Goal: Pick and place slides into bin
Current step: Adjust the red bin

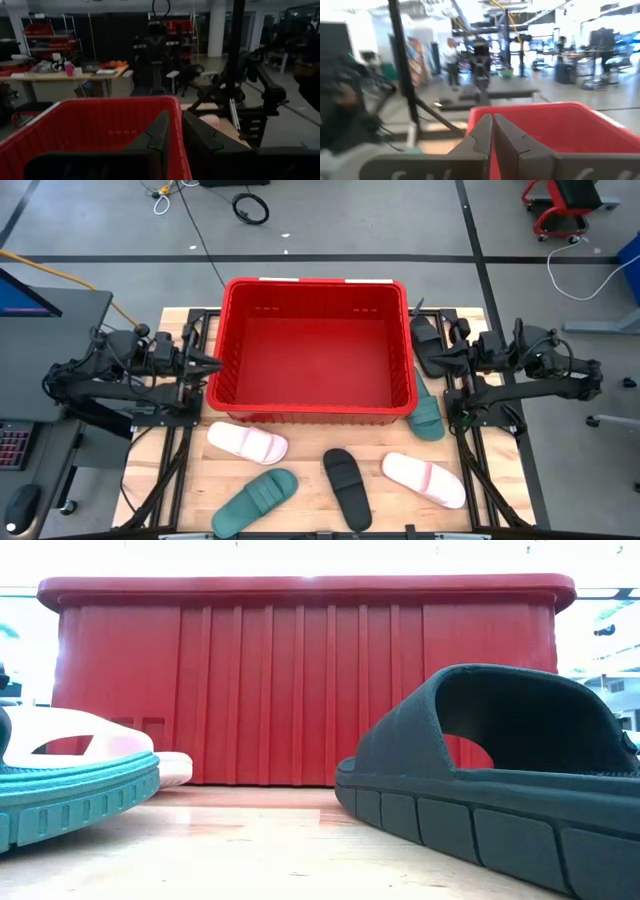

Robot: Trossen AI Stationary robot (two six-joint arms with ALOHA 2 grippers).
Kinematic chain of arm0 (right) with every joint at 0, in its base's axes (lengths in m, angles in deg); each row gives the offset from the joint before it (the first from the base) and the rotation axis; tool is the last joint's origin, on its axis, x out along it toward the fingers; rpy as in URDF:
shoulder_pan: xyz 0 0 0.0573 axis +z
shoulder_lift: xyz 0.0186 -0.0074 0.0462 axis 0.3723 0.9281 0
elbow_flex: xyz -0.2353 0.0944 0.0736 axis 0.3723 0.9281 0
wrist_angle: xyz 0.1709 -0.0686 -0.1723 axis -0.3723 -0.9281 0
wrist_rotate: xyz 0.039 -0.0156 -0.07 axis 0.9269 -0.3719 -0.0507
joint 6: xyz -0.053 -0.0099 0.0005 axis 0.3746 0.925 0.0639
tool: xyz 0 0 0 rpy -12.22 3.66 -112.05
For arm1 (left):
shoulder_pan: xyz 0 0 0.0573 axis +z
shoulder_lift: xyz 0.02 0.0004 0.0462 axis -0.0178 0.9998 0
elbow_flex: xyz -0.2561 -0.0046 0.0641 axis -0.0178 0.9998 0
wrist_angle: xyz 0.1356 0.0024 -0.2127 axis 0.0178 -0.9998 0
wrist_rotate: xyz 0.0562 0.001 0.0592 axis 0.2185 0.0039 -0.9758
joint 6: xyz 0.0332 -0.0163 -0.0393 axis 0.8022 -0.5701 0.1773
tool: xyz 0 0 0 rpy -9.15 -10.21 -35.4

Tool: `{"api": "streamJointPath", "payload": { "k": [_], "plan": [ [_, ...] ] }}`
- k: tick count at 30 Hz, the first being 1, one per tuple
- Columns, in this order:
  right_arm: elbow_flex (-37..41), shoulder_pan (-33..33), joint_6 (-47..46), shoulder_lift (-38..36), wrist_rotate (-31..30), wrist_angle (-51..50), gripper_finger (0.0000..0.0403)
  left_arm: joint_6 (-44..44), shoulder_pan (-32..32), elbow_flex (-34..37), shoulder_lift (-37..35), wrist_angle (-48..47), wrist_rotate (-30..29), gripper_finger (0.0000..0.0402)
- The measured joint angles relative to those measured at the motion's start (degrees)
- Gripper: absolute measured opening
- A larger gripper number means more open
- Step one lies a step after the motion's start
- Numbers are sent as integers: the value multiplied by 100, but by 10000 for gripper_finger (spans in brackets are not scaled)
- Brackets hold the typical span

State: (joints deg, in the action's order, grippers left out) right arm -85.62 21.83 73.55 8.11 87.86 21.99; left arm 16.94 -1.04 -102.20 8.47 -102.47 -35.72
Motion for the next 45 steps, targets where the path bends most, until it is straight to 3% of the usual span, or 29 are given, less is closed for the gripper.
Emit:
{"api": "streamJointPath", "payload": {
  "k": [3, 7, 10, 16, 27, 30, 34, 37, 42, 45],
  "plan": [
    [0, 0, -355, 277, 618, 691, 23, 0, 1, -4, 35, 134, -1, 59],
    [-2, 62, -195, 720, 2053, 1828, 23, 9, 1, -4, 33, 74, 0, 54],
    [-9, 206, -53, 1085, 2775, 2012, 23, -12, 0, -2, 37, -59, 0, 51],
    [-7, 436, -459, 1593, 2988, 1559, 23, -445, -1, 2, 39, -360, 0, 55],
    [-235, 435, -1928, 1666, 3059, 1163, 23, -426, 1, 2, 37, -358, 0, 47],
    [-620, 377, -2422, 1733, 2870, -27, 23, -422, 1, 2, 37, -356, 0, 46],
    [-1147, 411, -2759, 1909, 1857, -2544, 28, -381, 1, 2, 37, -344, -1, 49],
    [-1433, 413, -3599, 2075, 1185, -4204, 34, -274, 1, 2, 37, -345, -76, 53],
    [-1650, 535, -5054, 2270, 1032, -6409, 37, -221, 1, 2, 37, -349, -108, 59],
    [-1547, 544, -5310, 2322, 692, -7160, 37, -217, 1, 2, 37, -354, -109, 57]
  ]
}}
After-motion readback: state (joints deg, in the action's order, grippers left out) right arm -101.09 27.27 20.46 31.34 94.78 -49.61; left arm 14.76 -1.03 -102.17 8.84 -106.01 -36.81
